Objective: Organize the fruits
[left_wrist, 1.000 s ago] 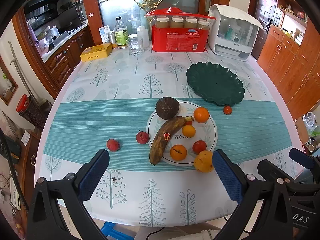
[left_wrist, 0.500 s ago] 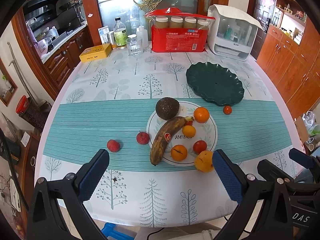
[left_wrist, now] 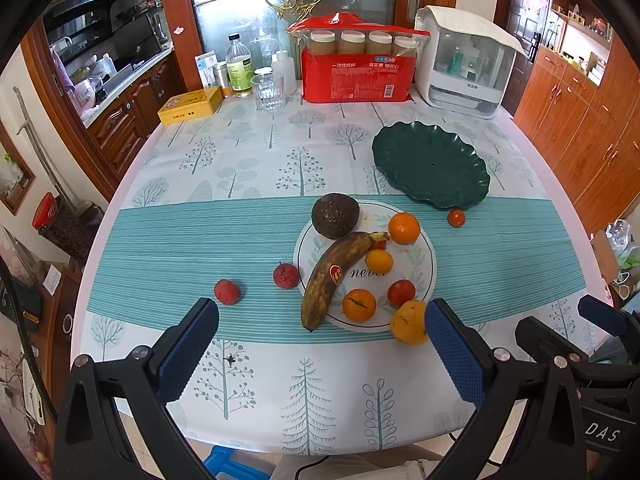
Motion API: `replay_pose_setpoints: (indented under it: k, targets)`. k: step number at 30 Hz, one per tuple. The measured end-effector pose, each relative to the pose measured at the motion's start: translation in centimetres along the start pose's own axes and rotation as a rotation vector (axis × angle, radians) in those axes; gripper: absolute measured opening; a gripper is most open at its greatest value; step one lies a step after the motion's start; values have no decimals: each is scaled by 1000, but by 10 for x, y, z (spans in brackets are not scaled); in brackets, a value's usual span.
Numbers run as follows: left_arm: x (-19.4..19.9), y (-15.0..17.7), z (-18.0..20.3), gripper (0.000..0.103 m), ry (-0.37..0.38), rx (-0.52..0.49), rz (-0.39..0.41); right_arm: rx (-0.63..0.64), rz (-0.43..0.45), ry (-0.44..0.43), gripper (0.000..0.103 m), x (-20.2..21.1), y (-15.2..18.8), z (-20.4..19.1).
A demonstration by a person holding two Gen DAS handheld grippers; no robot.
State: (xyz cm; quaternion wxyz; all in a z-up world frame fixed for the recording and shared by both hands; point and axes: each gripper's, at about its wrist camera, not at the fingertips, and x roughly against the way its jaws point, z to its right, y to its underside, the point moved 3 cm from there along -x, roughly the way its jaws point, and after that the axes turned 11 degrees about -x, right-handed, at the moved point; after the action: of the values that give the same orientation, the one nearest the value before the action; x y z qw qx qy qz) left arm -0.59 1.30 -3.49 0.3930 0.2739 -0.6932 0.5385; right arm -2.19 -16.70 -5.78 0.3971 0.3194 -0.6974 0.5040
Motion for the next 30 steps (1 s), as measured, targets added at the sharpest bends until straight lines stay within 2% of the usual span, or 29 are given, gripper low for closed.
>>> replay_pose_setpoints:
  k: [7,18,25,30]
  targets:
    - [-4,4,-1,102,-1,-1,-16,0,-12,-6,98,-2,4,0]
    - [-30,-2,-20,102,22,16,-93,18,-90,-32,98,-29,-1,-14]
    - [-53,-2,-59,102,-11,87,-130,39,-123,-49,98,-54,-6,-30]
    - [-71,-1,-88,102,-40,101,-129,50,-170,-45,95,-78,-5,-36]
